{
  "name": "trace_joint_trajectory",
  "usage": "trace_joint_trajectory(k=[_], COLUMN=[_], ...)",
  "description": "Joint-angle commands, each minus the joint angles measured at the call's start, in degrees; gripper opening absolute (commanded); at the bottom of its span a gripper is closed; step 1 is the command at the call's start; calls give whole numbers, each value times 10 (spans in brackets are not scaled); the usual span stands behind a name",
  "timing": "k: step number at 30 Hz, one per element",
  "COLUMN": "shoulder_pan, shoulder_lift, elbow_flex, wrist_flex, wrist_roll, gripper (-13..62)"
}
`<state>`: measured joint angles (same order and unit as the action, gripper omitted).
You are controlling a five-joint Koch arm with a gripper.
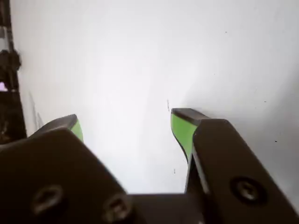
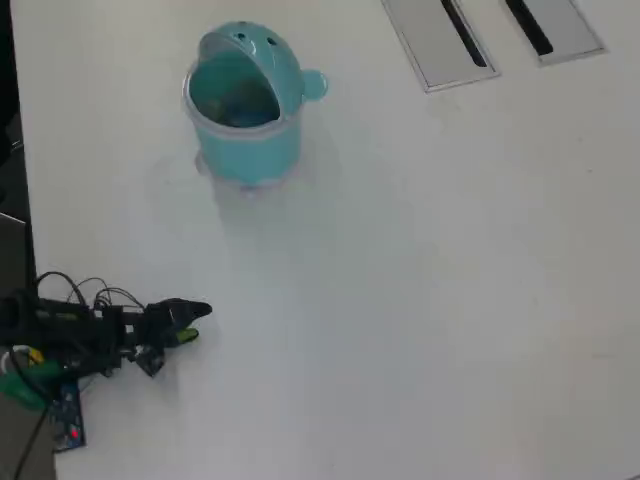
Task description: Grasp RGB lego blocks and put them in the bin one by one.
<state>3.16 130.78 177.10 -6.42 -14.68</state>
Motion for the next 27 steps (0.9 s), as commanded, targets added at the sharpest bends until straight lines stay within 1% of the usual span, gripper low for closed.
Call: trace_joint_trajectory(k=[1,27], shoulder_pan=[0,-4], shoulder_lift=[6,6], elbow_flex=[47,46], wrist_flex=[1,15], wrist_roll=[11,19], gripper=[357,347])
